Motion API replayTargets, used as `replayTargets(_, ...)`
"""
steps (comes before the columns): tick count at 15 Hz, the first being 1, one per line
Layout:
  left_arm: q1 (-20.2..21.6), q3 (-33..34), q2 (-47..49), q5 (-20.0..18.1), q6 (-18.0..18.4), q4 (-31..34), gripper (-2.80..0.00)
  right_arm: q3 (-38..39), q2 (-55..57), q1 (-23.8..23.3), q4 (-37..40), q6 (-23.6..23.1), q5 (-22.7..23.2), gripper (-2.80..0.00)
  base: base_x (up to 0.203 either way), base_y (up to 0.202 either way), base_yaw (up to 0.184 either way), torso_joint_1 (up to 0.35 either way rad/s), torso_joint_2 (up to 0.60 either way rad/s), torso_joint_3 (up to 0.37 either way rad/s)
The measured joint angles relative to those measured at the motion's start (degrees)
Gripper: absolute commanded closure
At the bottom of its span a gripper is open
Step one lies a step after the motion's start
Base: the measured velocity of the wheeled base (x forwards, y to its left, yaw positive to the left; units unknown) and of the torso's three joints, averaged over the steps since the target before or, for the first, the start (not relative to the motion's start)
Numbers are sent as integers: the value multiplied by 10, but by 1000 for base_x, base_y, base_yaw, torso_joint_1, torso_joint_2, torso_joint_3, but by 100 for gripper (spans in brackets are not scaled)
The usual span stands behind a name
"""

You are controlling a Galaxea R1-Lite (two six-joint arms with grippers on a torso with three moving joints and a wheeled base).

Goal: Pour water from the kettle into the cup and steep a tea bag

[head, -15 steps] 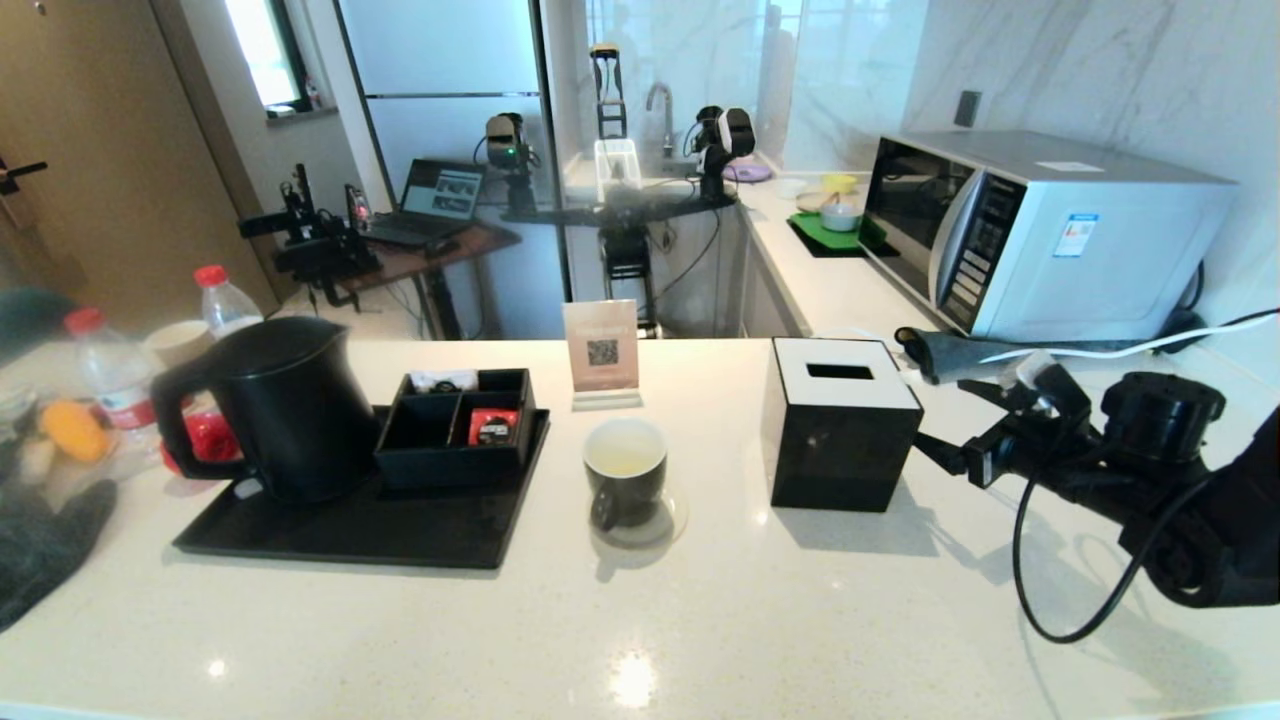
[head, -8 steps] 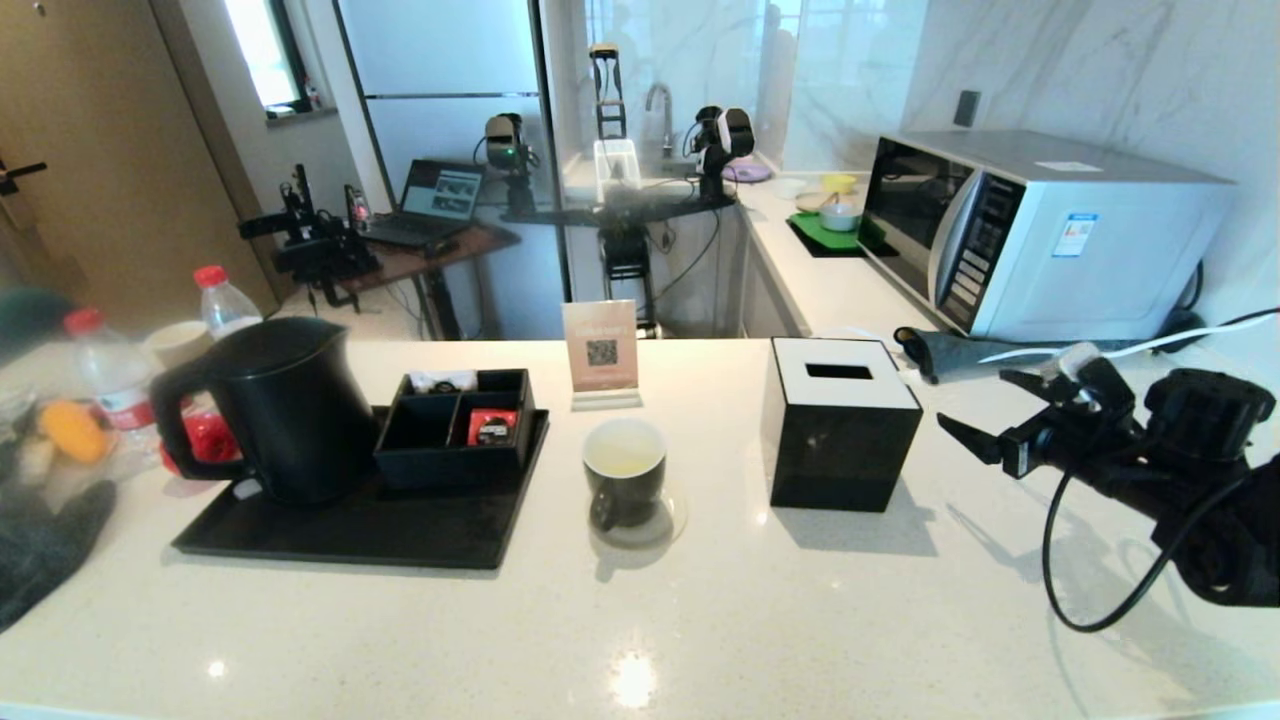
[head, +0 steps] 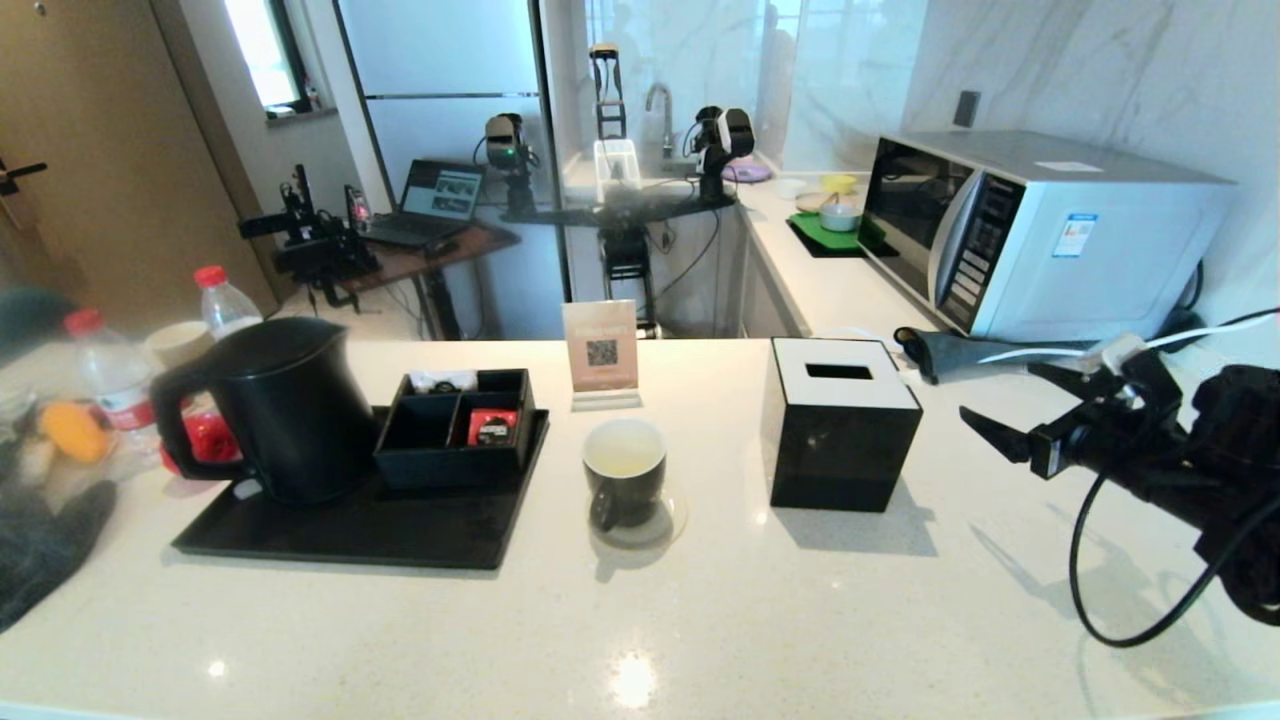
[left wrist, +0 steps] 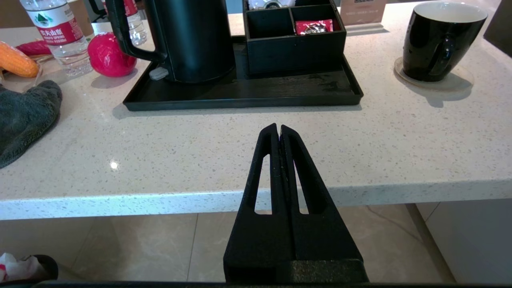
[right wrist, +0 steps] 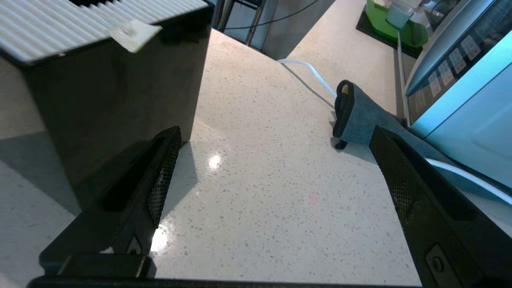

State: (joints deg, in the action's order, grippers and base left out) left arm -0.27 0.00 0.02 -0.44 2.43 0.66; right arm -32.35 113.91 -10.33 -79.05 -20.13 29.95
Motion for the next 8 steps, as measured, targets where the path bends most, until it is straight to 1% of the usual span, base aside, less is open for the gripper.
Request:
replayTargets(3,0,0,0,0,0,0,0,28,-26,0,-19,8,0,-280,0,0,0,0,0,0)
replayTargets(4,0,0,0,0,0,0,0,33,-33,0,-19,13,0,0,0,0,0,0,0,0)
replayTargets(7,0,0,0,0,0,0,0,54,-53,1,-24,19,3,0,0,0,0,0,0,0)
replayTargets(8,0,0,0,0,0,0,0,61,-60,1,-34,23,12,0,0,0,0,0,0,0)
